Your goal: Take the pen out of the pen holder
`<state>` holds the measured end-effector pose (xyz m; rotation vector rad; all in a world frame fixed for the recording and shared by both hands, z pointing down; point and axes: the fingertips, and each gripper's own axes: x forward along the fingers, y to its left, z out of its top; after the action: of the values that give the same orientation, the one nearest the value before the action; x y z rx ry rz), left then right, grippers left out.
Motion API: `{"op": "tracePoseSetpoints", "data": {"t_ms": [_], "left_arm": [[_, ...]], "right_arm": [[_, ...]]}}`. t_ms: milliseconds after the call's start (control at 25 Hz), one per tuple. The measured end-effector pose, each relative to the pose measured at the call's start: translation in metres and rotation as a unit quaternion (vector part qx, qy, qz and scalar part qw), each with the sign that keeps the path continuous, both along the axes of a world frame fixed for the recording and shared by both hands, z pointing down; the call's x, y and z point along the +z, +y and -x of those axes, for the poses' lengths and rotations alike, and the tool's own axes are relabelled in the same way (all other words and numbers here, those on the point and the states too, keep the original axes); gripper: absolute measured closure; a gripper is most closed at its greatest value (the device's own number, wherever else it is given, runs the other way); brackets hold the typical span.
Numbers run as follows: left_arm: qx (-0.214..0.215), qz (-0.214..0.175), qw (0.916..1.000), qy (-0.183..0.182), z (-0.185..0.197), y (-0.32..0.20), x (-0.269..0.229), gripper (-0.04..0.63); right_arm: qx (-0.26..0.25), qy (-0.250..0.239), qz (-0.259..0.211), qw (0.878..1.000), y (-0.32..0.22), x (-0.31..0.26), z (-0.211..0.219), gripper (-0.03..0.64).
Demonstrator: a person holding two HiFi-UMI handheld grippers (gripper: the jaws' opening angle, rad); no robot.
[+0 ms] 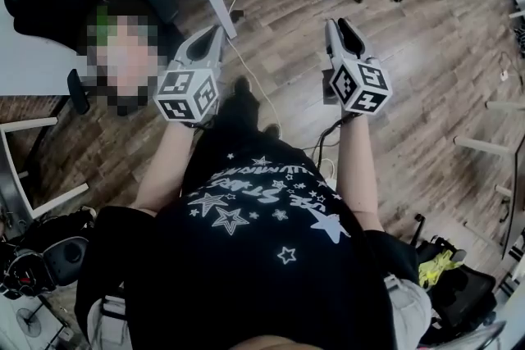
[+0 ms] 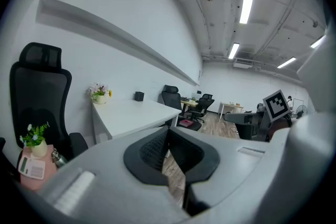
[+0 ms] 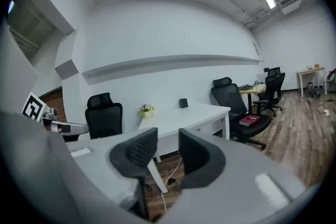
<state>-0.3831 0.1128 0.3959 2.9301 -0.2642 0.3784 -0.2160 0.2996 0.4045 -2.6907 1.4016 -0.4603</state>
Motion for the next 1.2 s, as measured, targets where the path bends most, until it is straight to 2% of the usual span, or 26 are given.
{"op": "tracePoseSetpoints", "data": {"t_ms": [80,160,400,600,840,1200], "left_arm": [[0.001,-0.002,1.0,-0.007,-0.003,-0.002,0.004,0.586],[0.001,0.0,0.9999,-0.012,-0.01,-0.007,0.009,0.586],[0.003,0.007,0.9999,-0.01,-0.068,-0.037,0.022,0.586],[0.01,0.006,0.9999,-0.007,-0.151,-0.067,0.022,0.586],[0.014,-0.003,0.9999,-0.004,-0.248,-0.119,0.015,0.586],[-0.02,0.012,0.9996,-0.016,-0.329,-0.215,0.022,0.585]], "right_arm": [[-0.009,-0.011,-0.001,1.0,-0.006,0.005,-0.004,0.409],[-0.013,-0.017,0.001,1.0,-0.013,0.009,-0.011,0.374],[-0.013,-0.023,0.015,1.0,-0.035,0.021,-0.057,0.373],[-0.021,-0.032,0.034,0.999,-0.064,0.029,-0.119,0.373],[-0.023,-0.037,0.03,0.999,-0.125,0.025,-0.215,0.373],[-0.038,-0.049,0.034,0.997,-0.217,0.026,-0.316,0.373]]}}
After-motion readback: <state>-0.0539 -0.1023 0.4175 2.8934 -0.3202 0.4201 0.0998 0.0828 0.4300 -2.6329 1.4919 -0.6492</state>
